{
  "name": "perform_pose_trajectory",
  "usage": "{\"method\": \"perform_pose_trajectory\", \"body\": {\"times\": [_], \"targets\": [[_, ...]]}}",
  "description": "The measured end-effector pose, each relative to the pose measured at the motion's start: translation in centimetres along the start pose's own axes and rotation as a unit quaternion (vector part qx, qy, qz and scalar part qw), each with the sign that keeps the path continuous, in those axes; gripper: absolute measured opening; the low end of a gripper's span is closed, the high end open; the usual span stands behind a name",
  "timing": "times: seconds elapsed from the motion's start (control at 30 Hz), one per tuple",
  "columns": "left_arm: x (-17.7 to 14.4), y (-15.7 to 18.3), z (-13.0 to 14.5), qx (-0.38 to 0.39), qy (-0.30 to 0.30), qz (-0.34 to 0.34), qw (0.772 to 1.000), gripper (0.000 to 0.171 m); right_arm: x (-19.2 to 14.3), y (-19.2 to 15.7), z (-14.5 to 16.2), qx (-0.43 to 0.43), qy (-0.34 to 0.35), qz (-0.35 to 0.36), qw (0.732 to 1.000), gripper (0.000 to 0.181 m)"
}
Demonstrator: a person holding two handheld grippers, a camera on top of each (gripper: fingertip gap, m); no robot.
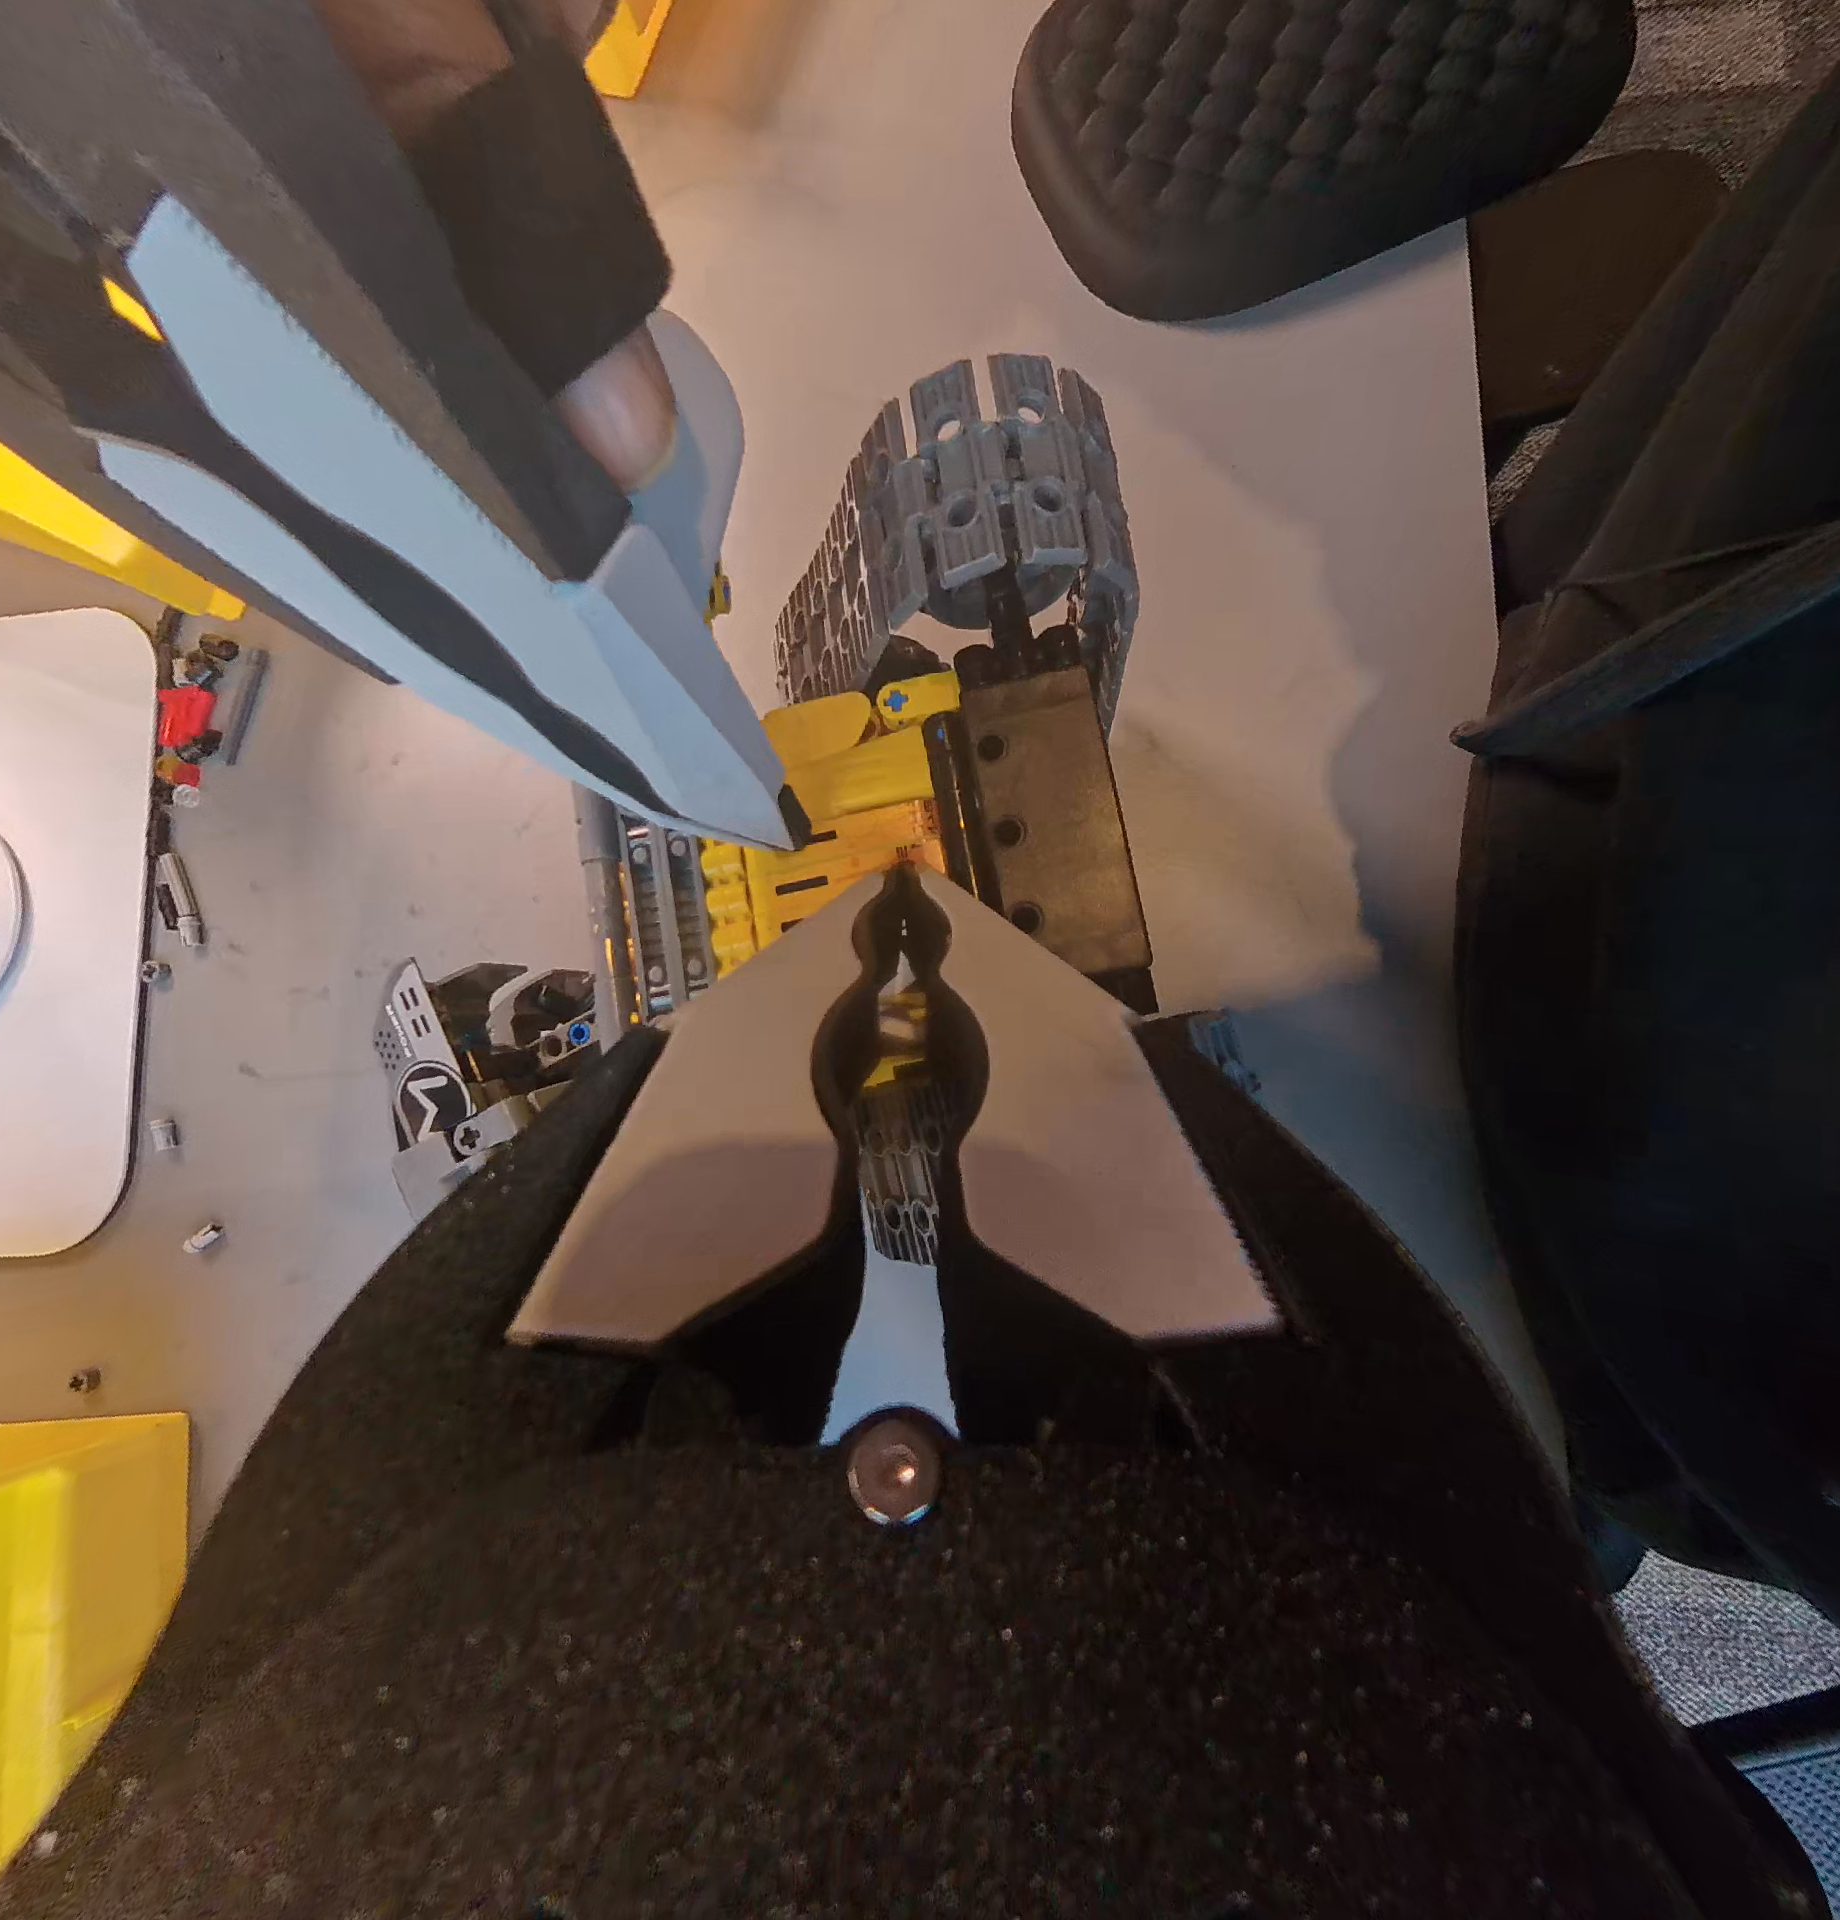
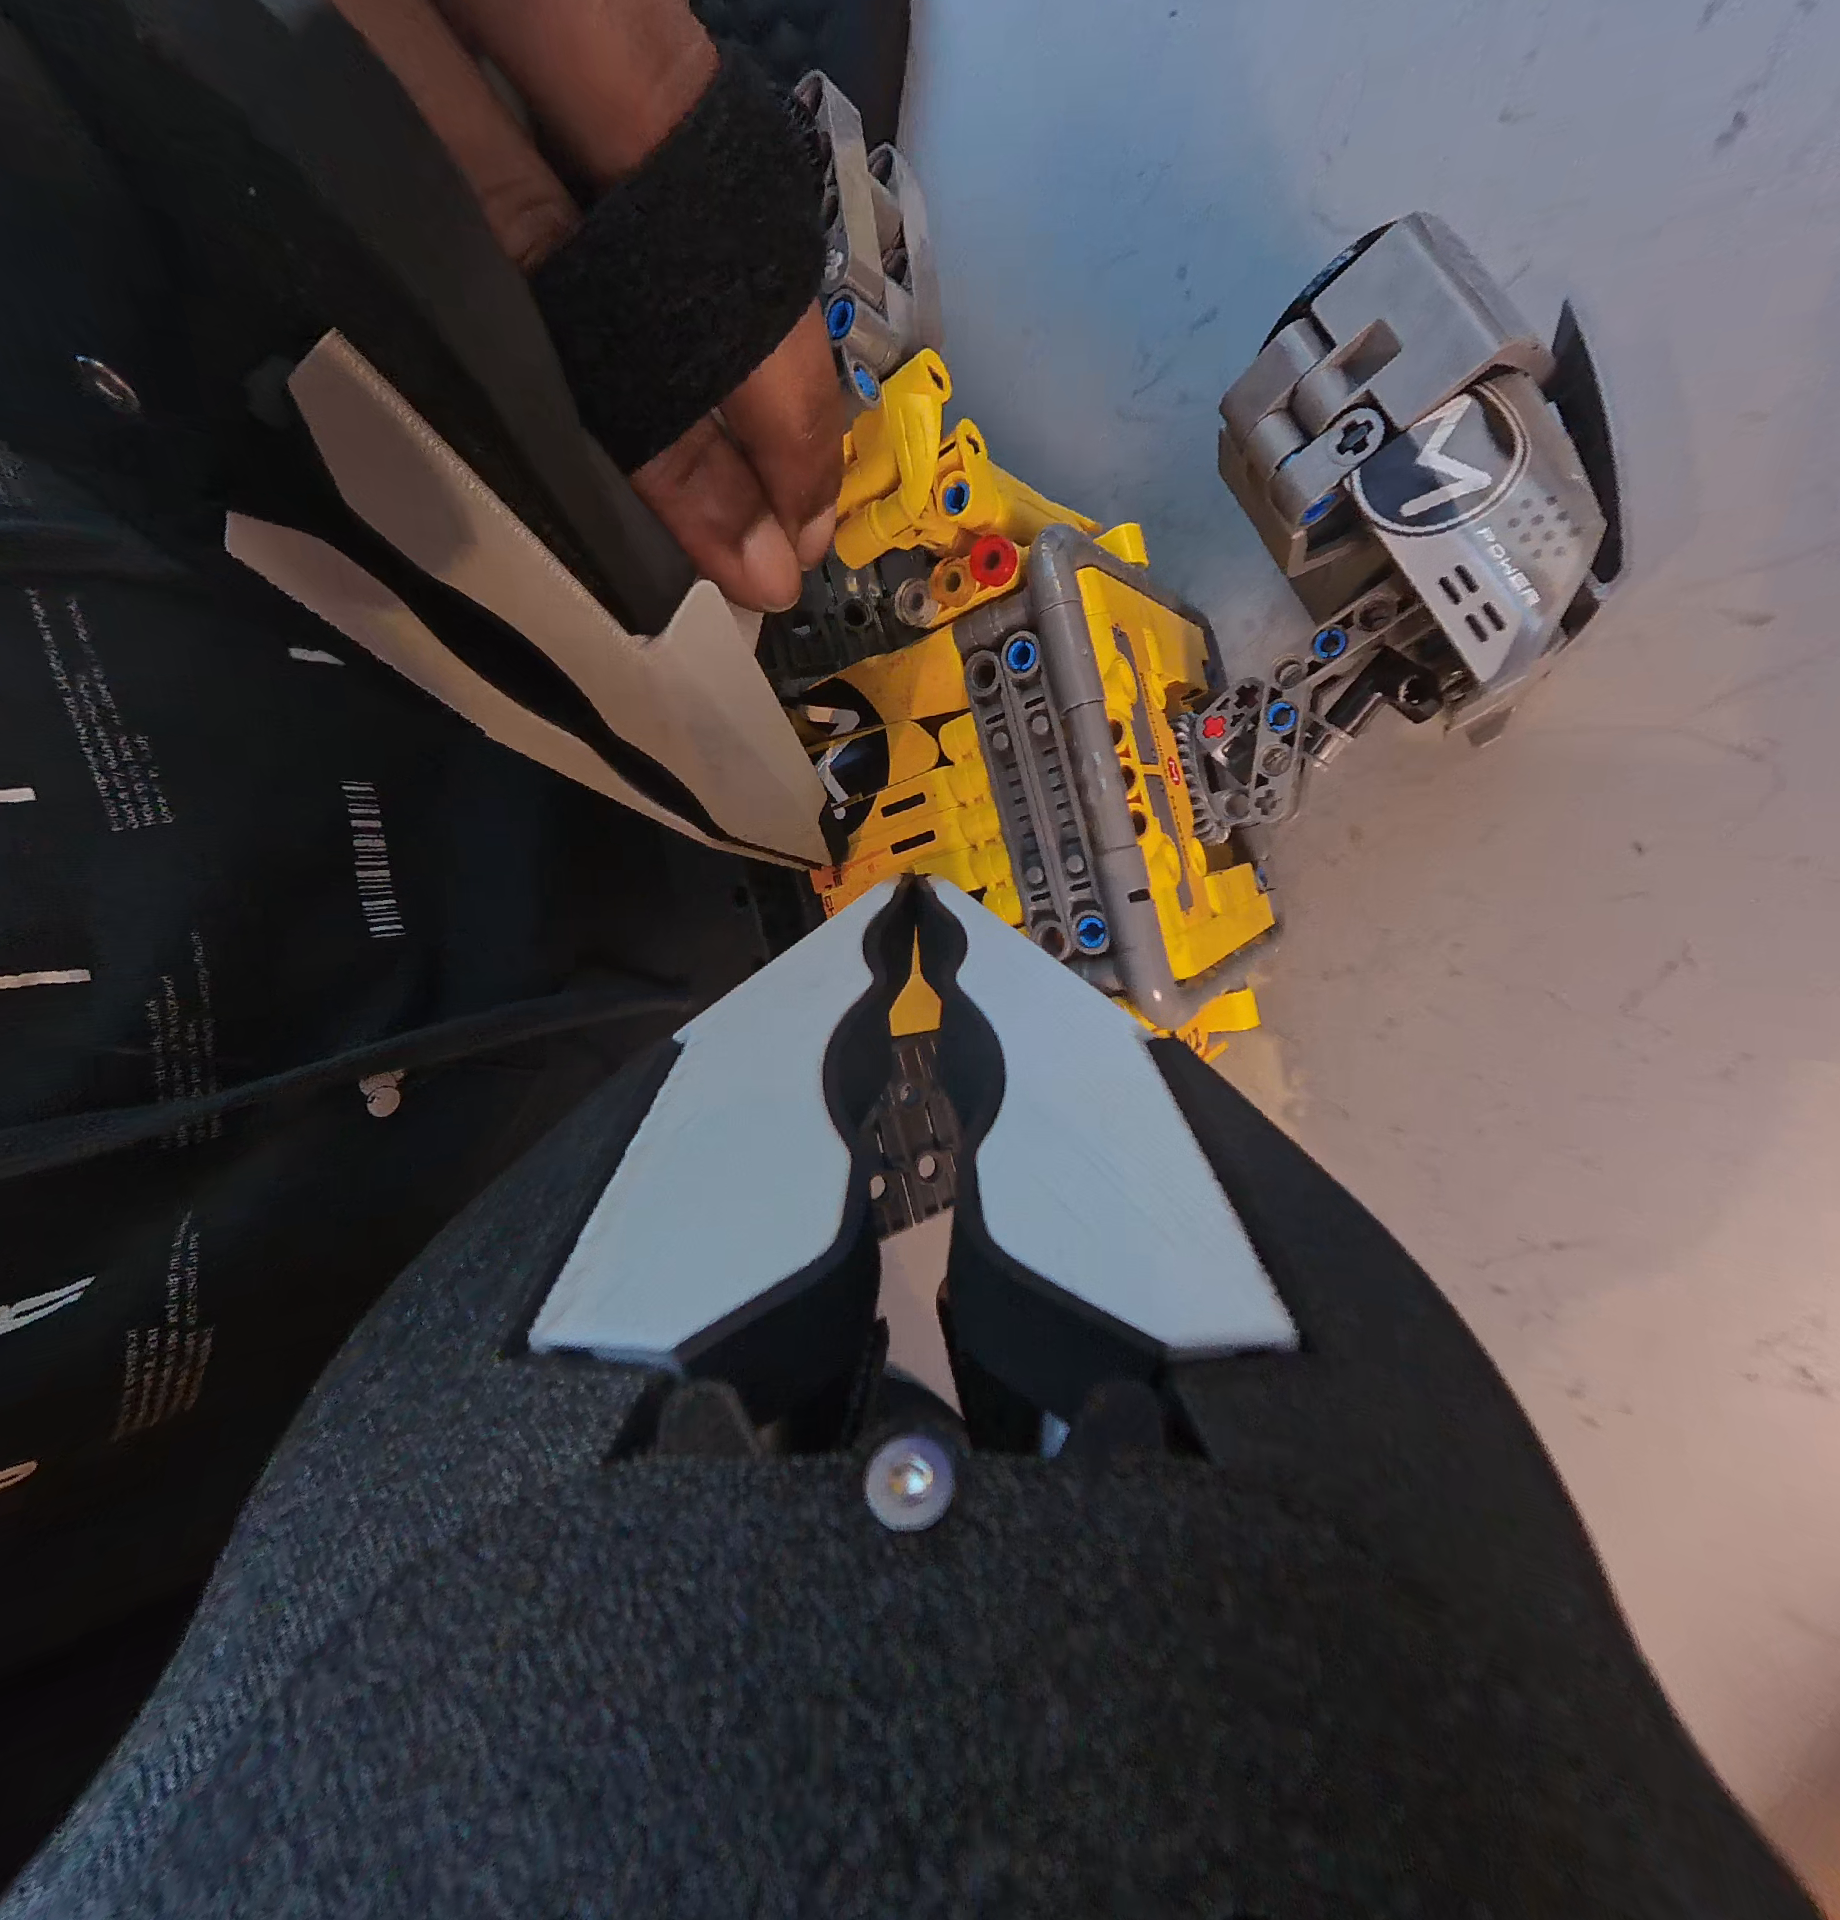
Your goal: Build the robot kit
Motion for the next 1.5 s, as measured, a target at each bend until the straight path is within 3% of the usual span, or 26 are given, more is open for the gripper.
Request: {"method": "perform_pose_trajectory", "body": {"times": [0.17, 0.37, 0.43, 0.5, 1.0, 1.3, 1.5], "targets": [[0.0, -0.1, 0.0, -0.001, 0.0, 0.002, 1.0, 0.0, -0.2, -0.7, 0.6, -0.031, 0.036, 0.014, 0.999, 0.0], [0.1, -0.1, 0.1, -0.003, 0.002, 0.003, 1.0, 0.0, -0.5, -3.5, 1.8, -0.129, 0.059, 0.03, 0.989, 0.0], [0.1, 0.0, 0.0, 0.003, 0.005, 0.005, 1.0, 0.0, -1.9, -5.0, 1.5, -0.137, 0.098, 0.01, 0.986, 0.0], [0.2, 0.0, 0.0, 0.006, 0.008, 0.007, 1.0, 0.0, -3.4, -5.7, 1.2, -0.154, 0.093, 0.046, 0.983, 0.0], [0.3, 0.0, 0.2, 0.01, 0.017, 0.007, 1.0, 0.0, -1.1, -0.8, 1.2, 0.008, 0.067, -0.071, 0.995, 0.0], [0.3, -0.1, 0.3, 0.009, 0.021, 0.008, 1.0, 0.0, -1.5, -2.0, 0.8, 0.009, 0.053, -0.121, 0.991, 0.0], [0.3, -0.1, 0.3, 0.013, 0.022, 0.008, 1.0, 0.0, -1.2, -1.5, 1.0, 0.017, 0.047, -0.116, 0.992, 0.0]]}}
Point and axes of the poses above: each gripper's, where its closed fingertips meet, x out along the fingers, z out of its underside, y = z × x across the jaws, the point moved 10 cm from there along -x, back along the fingers, and after that the axes turned 11 degrees about -z, right-handed, at the moved point
